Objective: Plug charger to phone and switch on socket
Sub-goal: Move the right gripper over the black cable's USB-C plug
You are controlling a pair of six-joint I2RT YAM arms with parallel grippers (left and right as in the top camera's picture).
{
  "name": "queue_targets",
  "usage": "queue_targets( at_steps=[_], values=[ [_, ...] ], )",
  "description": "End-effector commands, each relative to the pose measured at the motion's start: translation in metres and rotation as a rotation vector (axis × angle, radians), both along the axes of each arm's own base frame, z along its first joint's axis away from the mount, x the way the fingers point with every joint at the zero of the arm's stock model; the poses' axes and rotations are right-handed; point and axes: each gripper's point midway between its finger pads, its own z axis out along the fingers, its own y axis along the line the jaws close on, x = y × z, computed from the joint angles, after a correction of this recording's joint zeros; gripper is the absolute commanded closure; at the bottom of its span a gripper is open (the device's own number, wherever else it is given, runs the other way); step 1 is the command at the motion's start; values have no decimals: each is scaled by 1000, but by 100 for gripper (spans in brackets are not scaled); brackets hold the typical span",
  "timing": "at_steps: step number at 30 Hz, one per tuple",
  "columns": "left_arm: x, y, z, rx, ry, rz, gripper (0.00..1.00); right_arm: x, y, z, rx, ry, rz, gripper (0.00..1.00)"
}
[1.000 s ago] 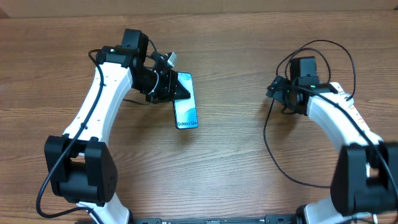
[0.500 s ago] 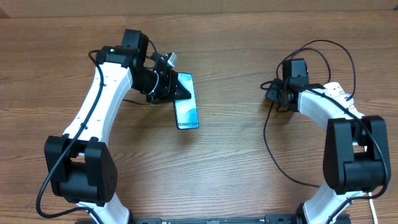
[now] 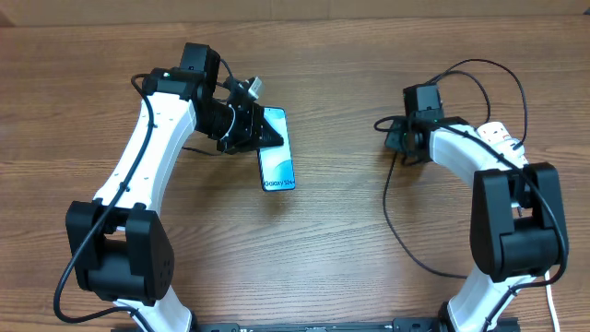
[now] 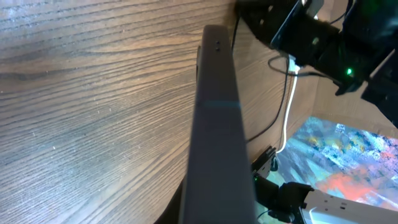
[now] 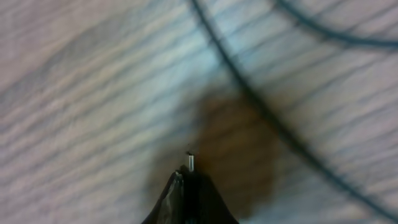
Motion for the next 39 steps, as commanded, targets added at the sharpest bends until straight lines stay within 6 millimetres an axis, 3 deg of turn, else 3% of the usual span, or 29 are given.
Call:
queue_targets(
  at_steps=[1, 8, 11, 18, 20, 22, 23, 24, 25, 29, 30, 31, 32, 33, 38, 39],
  values=[
    [3, -5, 12, -40, -25, -1, 96, -57, 33, -28, 73, 215, 109, 96],
    [7, -6, 13, -44, -50, -1, 96, -122, 55, -25, 22, 439, 198, 96],
    [7, -6, 13, -44, -50, -2, 96, -131, 62, -25, 9, 462, 229, 93],
    [8, -6, 13, -44, -51, -1, 96, -131, 65, -25, 8, 460, 238, 61],
    [7, -6, 13, -44, -50, -2, 96, -131, 65, -25, 8, 462, 238, 56],
    [7, -6, 13, -44, -50, -2, 96, -135, 64, -24, 8, 476, 237, 43],
    [7, -6, 13, -44, -50, -2, 96, -138, 63, -24, 5, 490, 236, 32],
    [7, -6, 13, -44, -50, -2, 96, -140, 62, -24, 3, 498, 235, 6],
    [7, -6, 13, -44, -50, -2, 96, -142, 62, -24, 1, 508, 235, 0],
    [7, -7, 14, -49, -49, -2, 96, -148, 64, -23, 23, 530, 236, 0],
    [7, -7, 14, -54, -46, -3, 96, -147, 65, -23, 24, 527, 236, 5],
    [7, -7, 15, -55, -46, -3, 96, -146, 65, -23, 25, 523, 237, 16],
    [6, -7, 14, -55, -44, -3, 96, -145, 66, -23, 31, 517, 238, 37],
    [6, -7, 14, -54, -43, -3, 96, -144, 68, -23, 36, 514, 238, 50],
    [6, -7, 14, -54, -42, -3, 96, -140, 70, -24, 46, 495, 241, 73],
    [6, -7, 14, -54, -42, -3, 96, -138, 71, -24, 47, 490, 242, 73]
  ],
)
